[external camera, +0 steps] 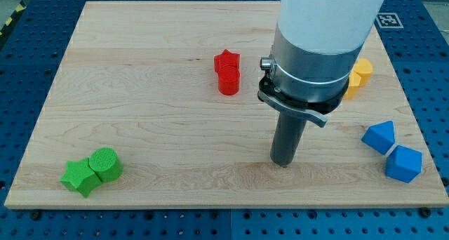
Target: Push the red star along with the red star towards the top center
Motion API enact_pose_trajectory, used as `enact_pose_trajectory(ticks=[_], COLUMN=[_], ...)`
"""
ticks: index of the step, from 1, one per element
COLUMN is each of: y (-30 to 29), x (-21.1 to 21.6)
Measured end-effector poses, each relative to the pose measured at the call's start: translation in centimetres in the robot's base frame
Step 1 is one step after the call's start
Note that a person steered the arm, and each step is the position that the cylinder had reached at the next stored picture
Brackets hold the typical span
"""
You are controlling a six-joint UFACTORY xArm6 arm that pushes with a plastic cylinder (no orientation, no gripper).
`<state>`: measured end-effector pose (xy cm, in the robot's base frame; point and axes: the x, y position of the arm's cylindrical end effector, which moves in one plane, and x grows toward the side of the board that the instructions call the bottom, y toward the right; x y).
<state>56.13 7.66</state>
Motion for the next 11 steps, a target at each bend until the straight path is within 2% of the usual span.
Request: enact_pose_trajectory(ticks=[2,6,9,11], y=[-0.3,-6.3,-7.7,-7.7], x=[-0.1,-10.0,-12.5,-15.8])
